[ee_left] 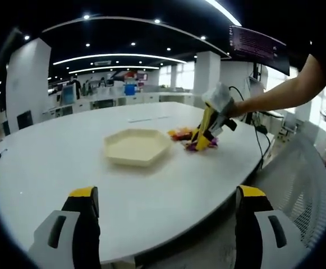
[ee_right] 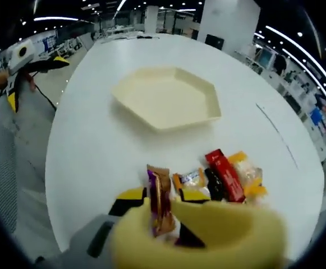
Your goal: Place the target food into the container with the food tongs after gripping and lifting it, then release it inside without dropping or visibly crushing the food.
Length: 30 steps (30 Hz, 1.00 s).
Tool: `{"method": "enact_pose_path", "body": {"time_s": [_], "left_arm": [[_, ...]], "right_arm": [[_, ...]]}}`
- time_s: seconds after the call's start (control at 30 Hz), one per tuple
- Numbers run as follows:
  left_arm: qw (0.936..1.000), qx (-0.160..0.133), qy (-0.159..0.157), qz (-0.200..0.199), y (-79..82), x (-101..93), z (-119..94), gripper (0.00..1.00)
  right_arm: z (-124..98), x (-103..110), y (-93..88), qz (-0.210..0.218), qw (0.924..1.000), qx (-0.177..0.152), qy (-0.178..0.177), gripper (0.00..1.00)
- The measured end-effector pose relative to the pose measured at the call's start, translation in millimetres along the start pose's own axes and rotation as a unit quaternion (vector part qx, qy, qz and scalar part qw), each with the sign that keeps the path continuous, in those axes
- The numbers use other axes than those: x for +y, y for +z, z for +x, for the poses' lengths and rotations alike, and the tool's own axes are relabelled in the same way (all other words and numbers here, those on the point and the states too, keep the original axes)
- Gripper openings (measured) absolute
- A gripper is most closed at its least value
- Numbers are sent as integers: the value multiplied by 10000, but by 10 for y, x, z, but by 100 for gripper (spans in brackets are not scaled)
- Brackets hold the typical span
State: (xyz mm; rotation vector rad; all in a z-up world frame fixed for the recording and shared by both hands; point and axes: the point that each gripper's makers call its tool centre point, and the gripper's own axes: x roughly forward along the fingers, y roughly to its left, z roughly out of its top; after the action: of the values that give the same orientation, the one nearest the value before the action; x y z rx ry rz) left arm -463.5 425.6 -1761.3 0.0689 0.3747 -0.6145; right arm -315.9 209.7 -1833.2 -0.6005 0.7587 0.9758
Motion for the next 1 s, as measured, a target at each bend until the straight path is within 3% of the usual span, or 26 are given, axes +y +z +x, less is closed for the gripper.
{"method": "enact_pose_path", "body": {"time_s": [0.43, 0.5, 1.0], "left_arm": [[9998, 117, -161, 66, -46, -61, -9, 93], [9999, 1, -163, 52, -10, -62, -20, 94], [9996, -96, -237, 98, 10, -73, -29, 99]], "right_arm": [[-288, -3, 118, 256, 9992, -144, -264, 21], [-348, -12, 182, 296, 9989, -192, -322, 21], [-696, -163, 729, 295, 9964, -405, -685, 22]]}}
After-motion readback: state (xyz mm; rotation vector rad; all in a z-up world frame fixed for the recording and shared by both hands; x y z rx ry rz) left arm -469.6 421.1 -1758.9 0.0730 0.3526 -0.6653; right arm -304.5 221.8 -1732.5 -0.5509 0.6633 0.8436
